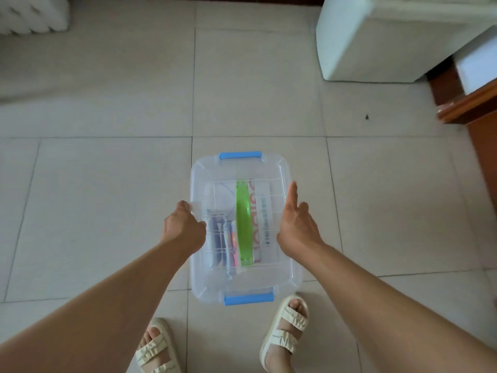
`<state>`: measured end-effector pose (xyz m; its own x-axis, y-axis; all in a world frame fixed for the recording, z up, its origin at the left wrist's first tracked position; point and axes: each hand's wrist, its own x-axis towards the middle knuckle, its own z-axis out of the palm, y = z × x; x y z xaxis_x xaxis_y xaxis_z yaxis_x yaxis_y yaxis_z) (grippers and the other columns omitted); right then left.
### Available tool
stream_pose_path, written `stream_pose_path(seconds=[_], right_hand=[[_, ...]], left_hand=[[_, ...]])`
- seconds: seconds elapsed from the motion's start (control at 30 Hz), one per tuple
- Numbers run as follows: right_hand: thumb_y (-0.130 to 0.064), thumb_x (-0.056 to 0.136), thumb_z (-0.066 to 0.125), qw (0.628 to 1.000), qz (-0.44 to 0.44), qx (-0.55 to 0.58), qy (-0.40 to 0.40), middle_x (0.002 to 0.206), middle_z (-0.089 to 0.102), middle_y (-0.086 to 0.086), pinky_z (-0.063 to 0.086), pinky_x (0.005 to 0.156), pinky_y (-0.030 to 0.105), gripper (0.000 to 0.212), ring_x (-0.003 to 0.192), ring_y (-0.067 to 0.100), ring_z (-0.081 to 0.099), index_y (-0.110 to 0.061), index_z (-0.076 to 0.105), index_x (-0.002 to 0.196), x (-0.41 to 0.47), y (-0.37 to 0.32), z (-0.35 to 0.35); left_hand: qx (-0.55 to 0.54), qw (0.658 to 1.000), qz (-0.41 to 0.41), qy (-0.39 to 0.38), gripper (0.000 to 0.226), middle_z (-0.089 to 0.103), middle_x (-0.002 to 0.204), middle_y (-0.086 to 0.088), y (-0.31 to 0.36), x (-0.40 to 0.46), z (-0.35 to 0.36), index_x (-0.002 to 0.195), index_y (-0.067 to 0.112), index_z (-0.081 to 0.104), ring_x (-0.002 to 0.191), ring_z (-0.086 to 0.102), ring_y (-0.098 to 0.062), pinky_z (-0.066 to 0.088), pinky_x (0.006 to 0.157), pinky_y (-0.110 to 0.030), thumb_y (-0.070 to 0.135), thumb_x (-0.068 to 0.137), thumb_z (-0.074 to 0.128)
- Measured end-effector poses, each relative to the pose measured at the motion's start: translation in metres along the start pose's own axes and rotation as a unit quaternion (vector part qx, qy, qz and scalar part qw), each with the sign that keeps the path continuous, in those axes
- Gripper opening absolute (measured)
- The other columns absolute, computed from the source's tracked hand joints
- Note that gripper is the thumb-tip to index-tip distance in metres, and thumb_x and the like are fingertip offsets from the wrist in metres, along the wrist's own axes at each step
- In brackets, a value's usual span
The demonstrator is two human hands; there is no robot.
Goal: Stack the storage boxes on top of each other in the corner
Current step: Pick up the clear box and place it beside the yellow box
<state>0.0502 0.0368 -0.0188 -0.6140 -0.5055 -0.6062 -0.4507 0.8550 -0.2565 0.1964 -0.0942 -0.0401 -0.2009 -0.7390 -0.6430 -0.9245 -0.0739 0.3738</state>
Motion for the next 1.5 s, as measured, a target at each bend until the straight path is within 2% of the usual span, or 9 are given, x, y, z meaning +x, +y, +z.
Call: stream_pose_path(seconds=[0.27,0.43,0.63,0.97,1.07,1.13,1.23,1.33,1.5], right_hand=[[0.009,0.082,0.052,1.0,0.011,0.007,0.026,0.132,0.036,0.018,0.04,0.068,0.029,0.103,0.081,0.022,0.045,-0.021,-0.024,0.145,-0.036,0.027,-0.17],[0.008,0.083,0.049,0.998,-0.009,0.015,0.056,0.136,0.034,0.022,0.039,0.069,0.029,0.099,0.101,0.031,0.055,-0.019,-0.022,0.146,-0.058,0.043,-0.264],[0.007,0.085,0.046,0.996,-0.01,0.005,0.086,0.135,0.037,0.023,0.045,0.075,0.032,0.092,0.106,0.031,0.056,-0.016,-0.018,0.147,-0.073,0.061,-0.373],[0.001,0.091,0.037,0.995,-0.009,-0.002,0.099,0.145,0.033,0.021,0.04,0.094,0.033,0.078,0.125,0.03,0.045,-0.01,-0.014,0.148,-0.05,0.075,-0.527],[0.001,0.091,0.036,0.994,-0.015,0.01,0.111,0.138,0.04,0.02,0.041,0.08,0.031,0.076,0.116,0.029,0.05,-0.01,-0.012,0.149,-0.032,0.08,-0.573],[0.002,0.09,0.035,0.992,-0.017,0.018,0.124,0.131,0.045,0.02,0.043,0.078,0.031,0.073,0.107,0.026,0.053,-0.008,-0.007,0.149,-0.021,0.083,-0.599],[0.001,0.091,0.034,0.989,-0.015,0.02,0.143,0.135,0.044,0.02,0.043,0.092,0.034,0.073,0.116,0.028,0.051,-0.008,-0.01,0.148,0.004,0.088,-0.645],[0.0,0.09,0.036,0.987,-0.018,0.004,0.161,0.134,0.046,0.023,0.043,0.089,0.033,0.072,0.117,0.031,0.051,-0.005,-0.006,0.148,0.031,0.095,-0.682],[-0.001,0.089,0.035,0.988,-0.031,-0.018,0.147,0.141,0.039,0.023,0.039,0.097,0.033,0.07,0.126,0.03,0.044,-0.005,-0.003,0.149,0.093,0.116,-0.748]], left_hand=[[-0.004,0.998,0.063,0.022,0.043,0.06,0.104,-0.011,0.147,-0.079,-0.059,0.127,0.013,0.047,0.08,0.056,-0.026,0.043,0.067,-0.03,0.02,0.086,0.058],[-0.02,0.994,0.094,0.044,0.045,0.061,0.111,-0.014,0.227,-0.128,-0.089,0.128,0.012,0.049,0.092,0.062,-0.032,0.054,0.08,-0.036,0.022,0.086,0.06],[-0.053,0.989,0.135,0.036,0.041,0.061,0.112,-0.017,0.321,-0.172,-0.114,0.122,0.007,0.053,0.1,0.061,-0.035,0.054,0.087,-0.045,0.021,0.085,0.063],[-0.047,0.98,0.194,0.006,0.026,0.063,0.095,-0.015,0.487,-0.169,-0.162,0.104,0.005,0.058,0.082,0.067,-0.03,0.06,0.073,-0.043,0.021,0.086,0.064],[-0.044,0.973,0.227,0.004,0.02,0.064,0.094,-0.016,0.54,-0.165,-0.175,0.097,0.008,0.057,0.081,0.067,-0.03,0.06,0.073,-0.041,0.021,0.085,0.065],[-0.044,0.969,0.243,-0.002,0.018,0.065,0.096,-0.019,0.571,-0.164,-0.181,0.091,0.007,0.052,0.075,0.064,-0.029,0.057,0.071,-0.038,0.02,0.085,0.064],[-0.052,0.966,0.255,-0.015,0.021,0.064,0.099,-0.02,0.622,-0.159,-0.189,0.097,0.004,0.053,0.074,0.061,-0.027,0.056,0.067,-0.037,0.019,0.086,0.062],[-0.054,0.963,0.262,-0.018,0.024,0.064,0.092,-0.016,0.663,-0.152,-0.191,0.102,0.002,0.059,0.069,0.058,-0.023,0.052,0.06,-0.032,0.02,0.086,0.062],[-0.056,0.968,0.246,0.01,0.024,0.066,0.092,-0.016,0.739,-0.129,-0.179,0.095,0.001,0.061,0.068,0.059,-0.021,0.055,0.063,-0.033,0.023,0.085,0.063]])
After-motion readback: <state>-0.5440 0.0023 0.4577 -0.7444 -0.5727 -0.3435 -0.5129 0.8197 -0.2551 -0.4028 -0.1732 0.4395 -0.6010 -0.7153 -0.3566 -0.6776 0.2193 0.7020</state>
